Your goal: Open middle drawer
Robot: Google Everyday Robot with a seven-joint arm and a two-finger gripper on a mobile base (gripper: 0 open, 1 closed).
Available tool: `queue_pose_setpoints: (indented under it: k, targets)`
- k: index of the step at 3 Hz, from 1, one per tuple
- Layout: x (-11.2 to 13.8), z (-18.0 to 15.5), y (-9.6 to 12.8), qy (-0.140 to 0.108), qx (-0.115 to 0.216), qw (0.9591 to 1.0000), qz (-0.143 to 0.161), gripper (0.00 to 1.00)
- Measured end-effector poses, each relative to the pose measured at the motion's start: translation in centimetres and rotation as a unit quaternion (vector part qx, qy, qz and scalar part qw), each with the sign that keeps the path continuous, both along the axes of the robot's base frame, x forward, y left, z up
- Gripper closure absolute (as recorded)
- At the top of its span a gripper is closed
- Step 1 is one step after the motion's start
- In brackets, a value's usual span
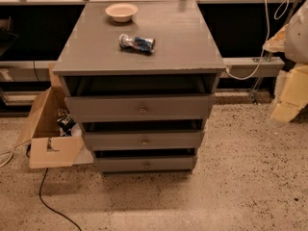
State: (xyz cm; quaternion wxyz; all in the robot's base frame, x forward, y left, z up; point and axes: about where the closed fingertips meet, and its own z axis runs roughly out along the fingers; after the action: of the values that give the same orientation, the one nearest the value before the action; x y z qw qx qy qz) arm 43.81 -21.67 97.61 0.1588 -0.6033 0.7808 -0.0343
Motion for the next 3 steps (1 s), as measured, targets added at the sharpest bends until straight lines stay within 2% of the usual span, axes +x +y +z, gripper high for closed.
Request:
queue_pose_setpoints:
  k: [1, 2, 3]
  targets:
    - [0.0, -0.4, 0.1, 0.000, 0.004, 1.0000, 0.002, 0.00]
    - [0.4, -4.7, 1.0, 0.004, 0.043, 0.9987, 0.028, 0.00]
    - [0.7, -11.3, 3.2, 0.016, 0.088, 0.9941, 0.061, 0.00]
